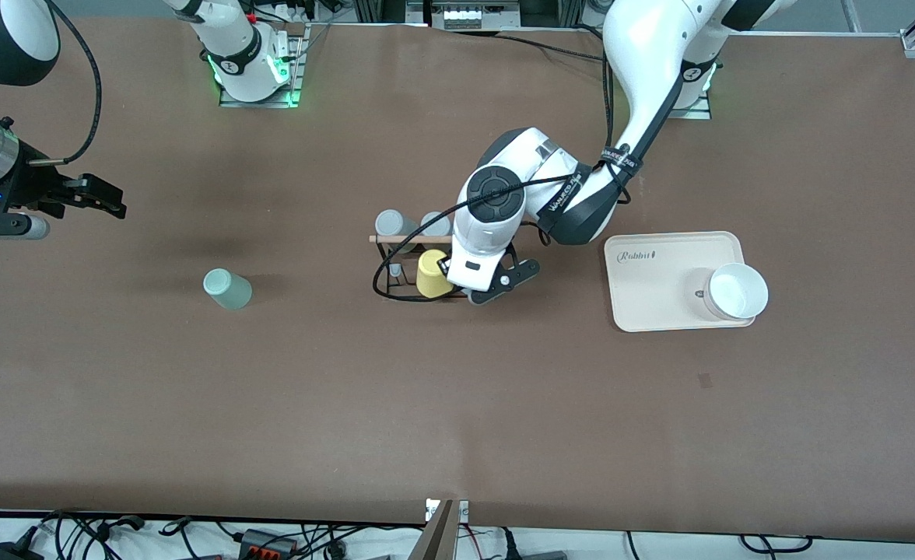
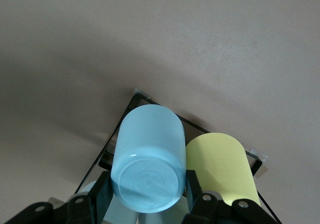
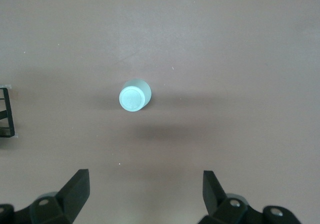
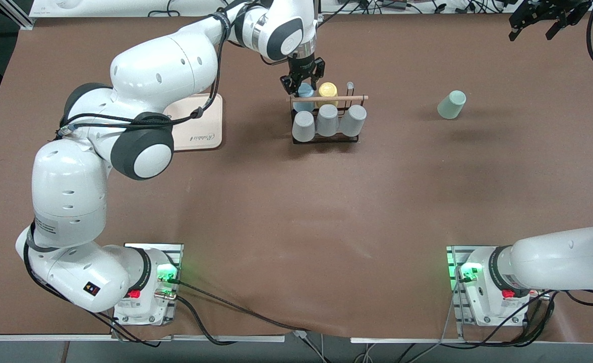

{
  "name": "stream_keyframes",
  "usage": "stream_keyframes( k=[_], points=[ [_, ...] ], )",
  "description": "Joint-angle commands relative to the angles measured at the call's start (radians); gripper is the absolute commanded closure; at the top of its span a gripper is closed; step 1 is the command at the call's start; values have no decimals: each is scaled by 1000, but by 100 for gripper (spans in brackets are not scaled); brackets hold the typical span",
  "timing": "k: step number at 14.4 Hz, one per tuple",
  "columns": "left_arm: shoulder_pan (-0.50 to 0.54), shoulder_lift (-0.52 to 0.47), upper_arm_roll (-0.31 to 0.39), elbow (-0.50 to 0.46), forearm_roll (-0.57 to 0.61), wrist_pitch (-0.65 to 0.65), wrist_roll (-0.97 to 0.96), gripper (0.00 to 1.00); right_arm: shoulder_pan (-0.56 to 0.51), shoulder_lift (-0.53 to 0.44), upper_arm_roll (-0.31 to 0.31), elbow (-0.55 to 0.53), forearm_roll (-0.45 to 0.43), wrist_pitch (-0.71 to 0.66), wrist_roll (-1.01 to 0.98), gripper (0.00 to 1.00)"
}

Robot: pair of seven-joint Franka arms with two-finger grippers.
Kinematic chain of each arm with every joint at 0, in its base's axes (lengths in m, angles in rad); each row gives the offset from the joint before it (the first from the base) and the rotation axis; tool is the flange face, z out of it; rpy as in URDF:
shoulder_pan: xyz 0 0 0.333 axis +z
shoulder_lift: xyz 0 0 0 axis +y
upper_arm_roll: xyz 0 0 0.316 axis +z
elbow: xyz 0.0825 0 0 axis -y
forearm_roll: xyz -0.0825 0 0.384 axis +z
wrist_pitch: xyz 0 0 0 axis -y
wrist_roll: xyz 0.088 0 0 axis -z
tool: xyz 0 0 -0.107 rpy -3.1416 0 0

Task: Hang scattered cups on rack with three cups
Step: 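Lower the cup onto the rack peg beside the yellow cup, open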

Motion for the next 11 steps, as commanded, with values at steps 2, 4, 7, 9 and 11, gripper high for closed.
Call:
stream_keyframes(
  k=[2, 4, 7, 9, 11],
  points=[
    [-5, -21, 10, -25, 17, 2, -9, 16, 3, 10, -1, 19, 3, -6, -11, 0],
    [1, -49, 16, -25, 17, -9, -10, 0, 2, 14, -1, 19, 3, -3, -12, 0],
    [35, -104, 17, -19, 19, -84, 3, 0, 5, 51, -1, 25, 4, -5, -14, 0],
    [79, -148, 16, -20, 19, -137, 48, 0, 8, 65, -1, 33, 4, -3, -14, 0],
    [130, -191, 16, -28, 19, -192, 98, 0, 9, 74, 0, 39, 4, -3, -15, 0]
  ],
)
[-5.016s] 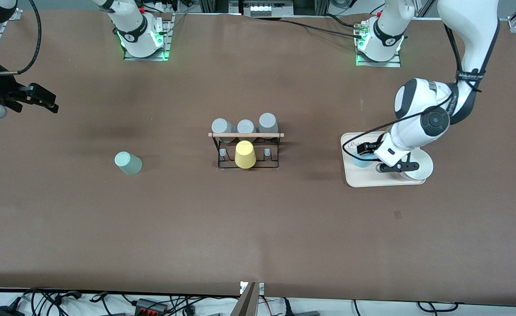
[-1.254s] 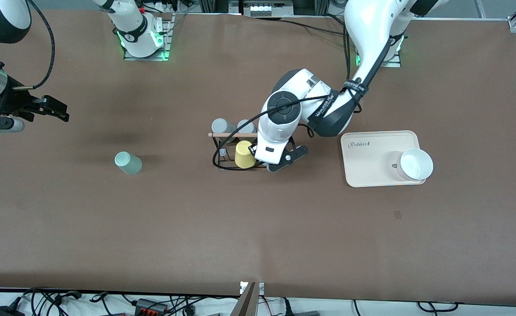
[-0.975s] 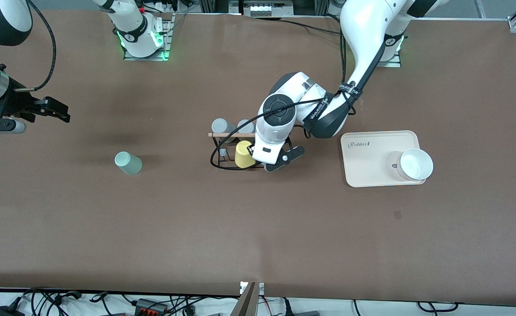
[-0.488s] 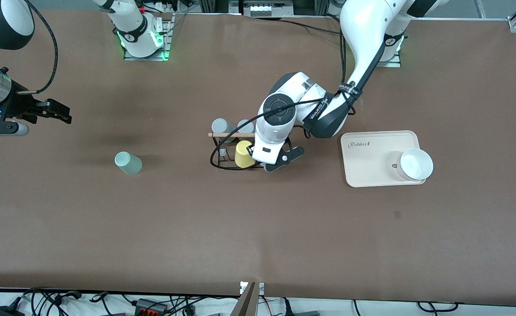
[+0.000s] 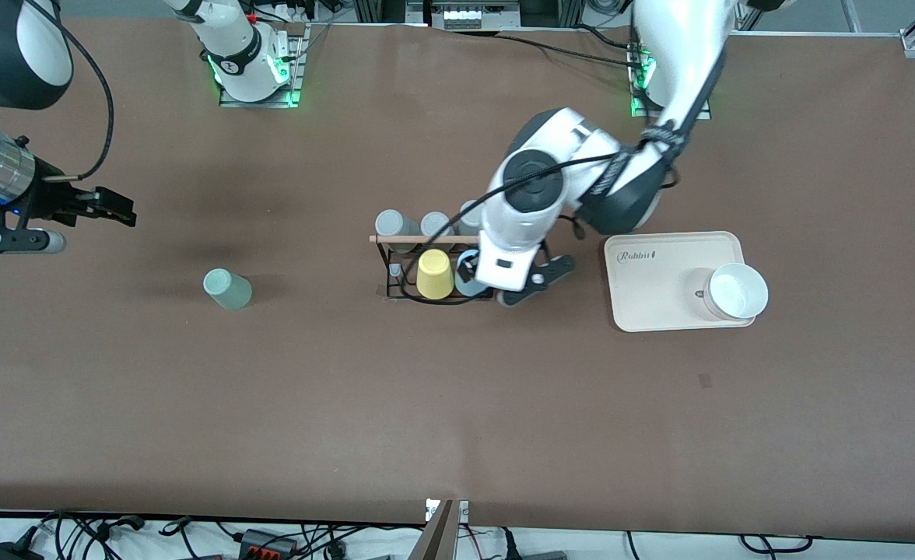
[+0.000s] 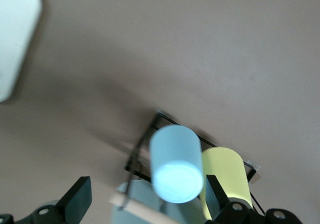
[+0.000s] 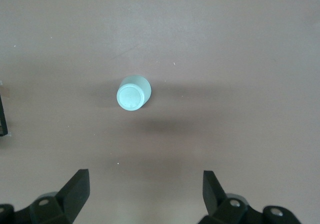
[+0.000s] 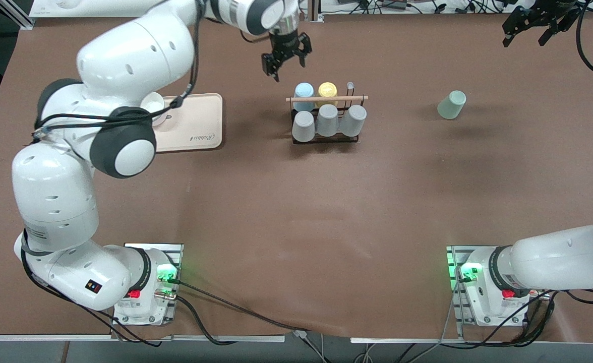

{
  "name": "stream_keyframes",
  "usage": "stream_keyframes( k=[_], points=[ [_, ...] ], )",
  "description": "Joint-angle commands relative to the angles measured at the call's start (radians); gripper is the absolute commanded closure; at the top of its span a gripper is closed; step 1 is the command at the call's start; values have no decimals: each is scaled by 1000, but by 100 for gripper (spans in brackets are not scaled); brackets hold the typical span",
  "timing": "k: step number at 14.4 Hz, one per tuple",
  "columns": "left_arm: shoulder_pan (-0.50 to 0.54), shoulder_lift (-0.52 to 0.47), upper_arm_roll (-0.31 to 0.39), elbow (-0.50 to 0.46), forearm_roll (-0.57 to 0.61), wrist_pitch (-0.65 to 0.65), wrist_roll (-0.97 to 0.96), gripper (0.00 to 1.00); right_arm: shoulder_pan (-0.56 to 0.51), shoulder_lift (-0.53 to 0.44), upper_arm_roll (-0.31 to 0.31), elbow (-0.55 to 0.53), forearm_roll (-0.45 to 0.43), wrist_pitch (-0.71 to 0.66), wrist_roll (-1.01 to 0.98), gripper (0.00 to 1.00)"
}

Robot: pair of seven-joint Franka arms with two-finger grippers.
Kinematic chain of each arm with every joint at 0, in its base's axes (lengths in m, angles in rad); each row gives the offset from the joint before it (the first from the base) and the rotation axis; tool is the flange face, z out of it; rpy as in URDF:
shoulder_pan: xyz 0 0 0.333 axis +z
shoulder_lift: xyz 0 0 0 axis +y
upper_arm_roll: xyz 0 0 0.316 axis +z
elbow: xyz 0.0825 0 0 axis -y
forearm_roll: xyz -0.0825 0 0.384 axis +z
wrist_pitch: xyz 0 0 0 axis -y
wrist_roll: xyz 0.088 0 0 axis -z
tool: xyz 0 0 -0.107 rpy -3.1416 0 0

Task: Hang scattered cups on rack with three cups
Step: 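Withdraw the left gripper while the right gripper reaches the lone blue cup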

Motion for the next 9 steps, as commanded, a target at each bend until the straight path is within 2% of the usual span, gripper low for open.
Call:
stream_keyframes(
  k=[1, 7, 9],
  points=[
    [75, -80, -3, -36, 17, -73, 84, 0, 17, 28, -2, 35, 2, -11, -15, 0],
    [251, -209, -5, -47, 18, -208, 302, 0, 59, 141, -2, 18, -8, 74, 0, 0],
    [318, -256, -14, -91, 18, -232, 398, 0, 59, 175, 0, 18, -4, 103, 0, 0]
  ],
)
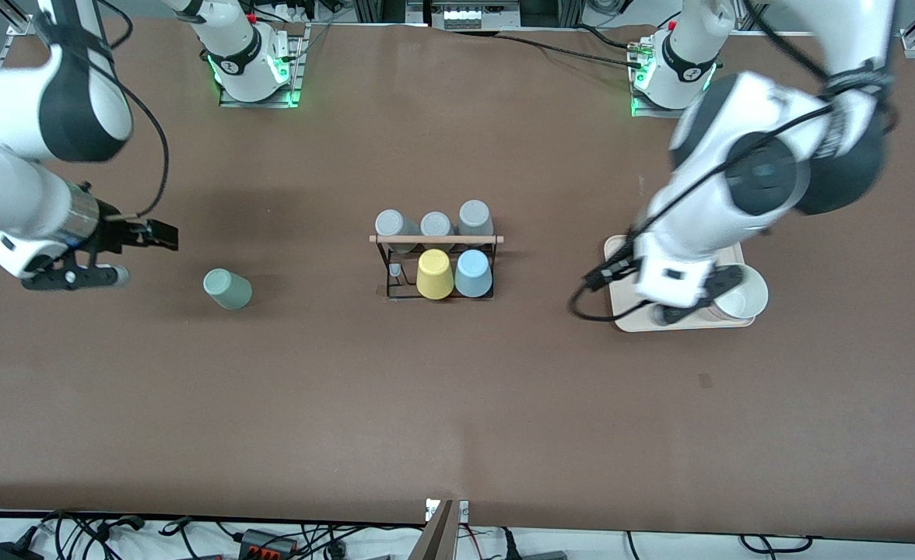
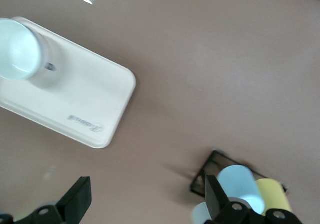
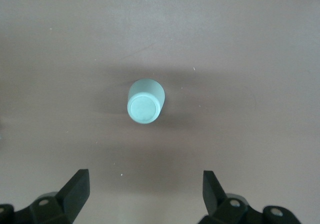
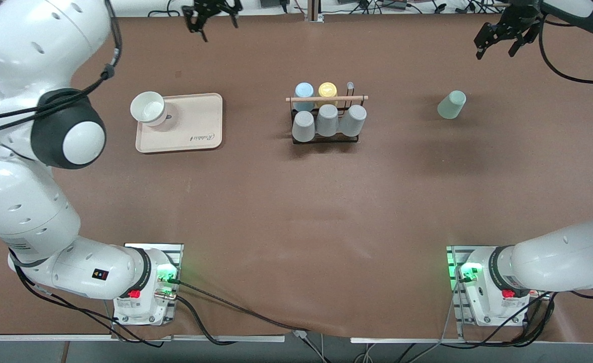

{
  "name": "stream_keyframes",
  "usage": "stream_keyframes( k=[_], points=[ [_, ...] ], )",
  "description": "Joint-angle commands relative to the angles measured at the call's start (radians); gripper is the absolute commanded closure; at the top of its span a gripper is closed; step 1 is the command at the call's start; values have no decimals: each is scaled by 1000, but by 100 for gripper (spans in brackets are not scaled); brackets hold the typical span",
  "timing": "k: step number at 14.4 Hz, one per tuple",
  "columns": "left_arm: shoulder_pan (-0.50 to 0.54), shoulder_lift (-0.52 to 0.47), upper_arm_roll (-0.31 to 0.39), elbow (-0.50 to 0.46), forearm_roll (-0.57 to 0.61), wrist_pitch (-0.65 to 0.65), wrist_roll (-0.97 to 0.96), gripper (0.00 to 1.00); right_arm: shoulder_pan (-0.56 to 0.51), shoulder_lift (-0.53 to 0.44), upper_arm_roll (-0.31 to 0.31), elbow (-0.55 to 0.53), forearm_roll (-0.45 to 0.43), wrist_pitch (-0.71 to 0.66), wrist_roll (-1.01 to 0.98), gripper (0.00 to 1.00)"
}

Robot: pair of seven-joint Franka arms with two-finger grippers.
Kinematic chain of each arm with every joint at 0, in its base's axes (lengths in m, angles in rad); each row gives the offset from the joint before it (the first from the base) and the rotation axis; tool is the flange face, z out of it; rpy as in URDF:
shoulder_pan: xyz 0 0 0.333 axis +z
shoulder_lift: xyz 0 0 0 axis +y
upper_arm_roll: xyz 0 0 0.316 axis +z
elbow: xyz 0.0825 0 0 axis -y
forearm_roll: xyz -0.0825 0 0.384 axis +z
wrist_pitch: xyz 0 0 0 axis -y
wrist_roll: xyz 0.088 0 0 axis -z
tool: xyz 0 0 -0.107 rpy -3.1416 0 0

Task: Hang scattered cups on rack with three cups
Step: 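Withdraw the left gripper while the right gripper reaches the lone blue cup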

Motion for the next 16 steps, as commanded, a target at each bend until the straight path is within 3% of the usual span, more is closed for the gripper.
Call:
stream_keyframes(
  k=[1, 3, 7, 11, 16],
  points=[
    [128, -103, -49, -118, 17, -13, 154, 0, 6, 53, -1, 12, -2, 43, 3, 0],
    [231, -189, -101, -212, 17, -7, 316, 0, 26, 105, -2, -4, 1, 124, 3, 0],
    [228, -332, 61, -315, 16, -10, 646, 0, 23, 190, -1, -15, 6, 212, 4, 0],
    [219, -379, 185, -304, 16, -24, 872, 0, 25, 255, -2, -15, 6, 259, 33, 0],
    [205, -378, 228, -249, 28, -71, 958, 0, 31, 300, -1, -16, 6, 276, 90, 0]
  ],
)
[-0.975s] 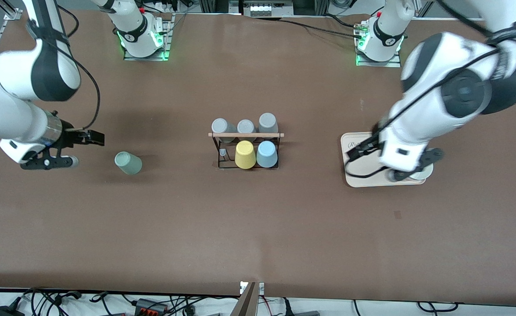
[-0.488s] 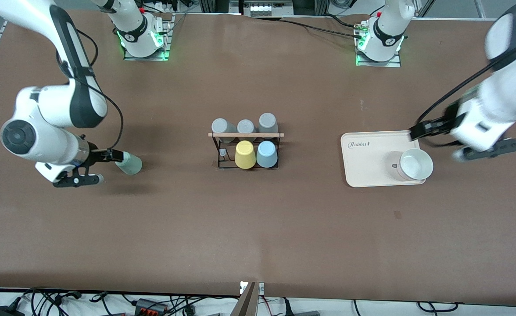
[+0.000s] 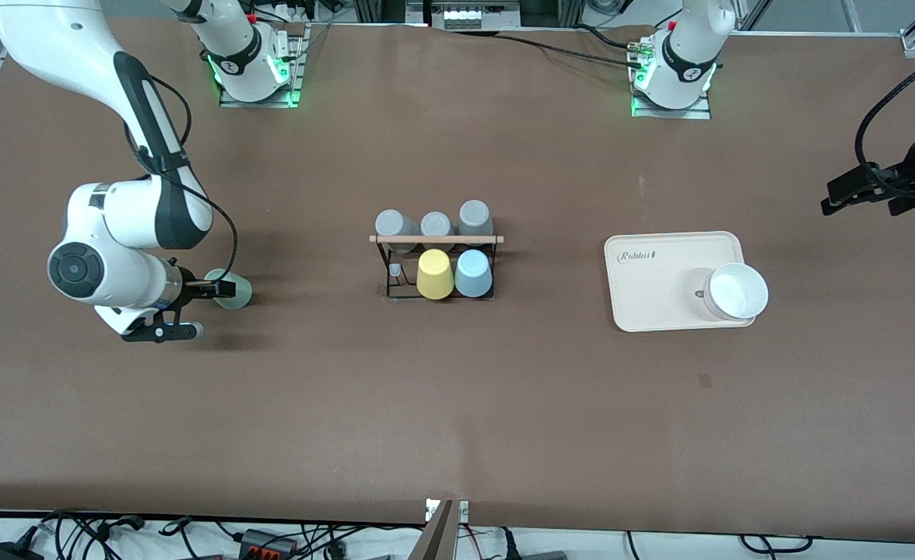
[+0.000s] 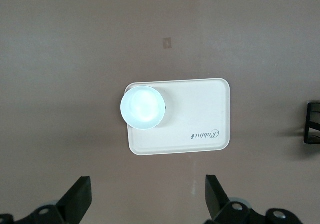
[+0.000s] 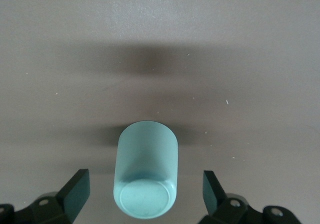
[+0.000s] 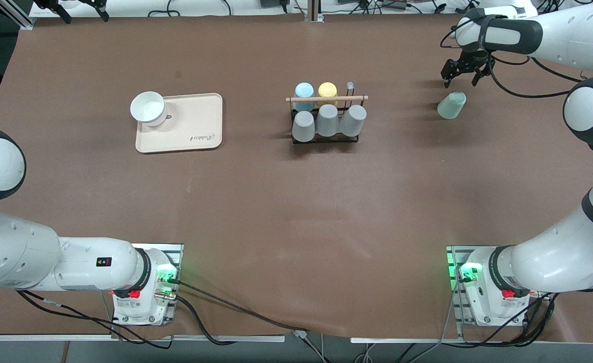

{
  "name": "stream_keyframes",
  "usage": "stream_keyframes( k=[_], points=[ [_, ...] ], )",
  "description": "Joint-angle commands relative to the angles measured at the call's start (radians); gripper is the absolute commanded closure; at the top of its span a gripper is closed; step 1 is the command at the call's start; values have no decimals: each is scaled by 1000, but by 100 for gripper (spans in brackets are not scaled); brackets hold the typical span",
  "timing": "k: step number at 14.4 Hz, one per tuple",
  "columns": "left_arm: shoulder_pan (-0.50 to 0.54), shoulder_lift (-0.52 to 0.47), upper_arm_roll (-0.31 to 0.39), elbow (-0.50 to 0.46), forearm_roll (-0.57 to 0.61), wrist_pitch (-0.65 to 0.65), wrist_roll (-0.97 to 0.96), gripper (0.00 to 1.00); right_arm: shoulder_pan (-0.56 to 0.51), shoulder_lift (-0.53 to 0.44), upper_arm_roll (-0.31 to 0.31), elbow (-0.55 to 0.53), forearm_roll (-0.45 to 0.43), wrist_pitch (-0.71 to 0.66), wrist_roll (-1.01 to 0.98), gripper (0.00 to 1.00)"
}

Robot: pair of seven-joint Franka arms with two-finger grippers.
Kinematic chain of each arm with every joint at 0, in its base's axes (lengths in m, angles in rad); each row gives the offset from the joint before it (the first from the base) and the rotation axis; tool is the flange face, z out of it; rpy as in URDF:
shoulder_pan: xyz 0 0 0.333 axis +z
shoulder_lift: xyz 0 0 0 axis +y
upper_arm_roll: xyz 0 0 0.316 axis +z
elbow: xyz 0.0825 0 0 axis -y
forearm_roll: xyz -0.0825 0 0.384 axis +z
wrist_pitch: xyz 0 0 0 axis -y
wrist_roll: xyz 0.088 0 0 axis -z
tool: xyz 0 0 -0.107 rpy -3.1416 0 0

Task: Hang scattered cups on rack with three cups

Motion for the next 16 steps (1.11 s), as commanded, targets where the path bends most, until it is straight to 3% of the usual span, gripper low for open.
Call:
stream_keyframes(
  k=[1, 6, 11, 12, 13, 14, 16],
  points=[
    [-24, -12, 7, 30, 42, -40, 20, 0, 6, 17, 0, -4, 6, 9, 23, 0],
    [-21, -13, 1, 47, 45, -55, 11, 0, 3, 44, 0, -13, 5, -16, 20, 0],
    [-21, -13, 0, 130, 44, -134, 0, 0, 3, 64, 0, -12, 6, -15, 22, 0],
    [-21, -13, 1, 148, 42, -171, -1, 0, 4, 63, 0, -12, 6, -16, 22, 14],
    [-21, -12, 3, 158, 39, -176, -1, 0, 7, 61, 0, -12, 6, -18, 23, 41],
    [-19, -10, 7, 165, 28, -173, -1, 0, 9, 55, 0, -7, 6, -31, 23, 60],
    [-22, -1, 6, 165, 28, -172, -13, 0, 6, 29, 6, 14, 12, -85, 20, 74]
  ],
)
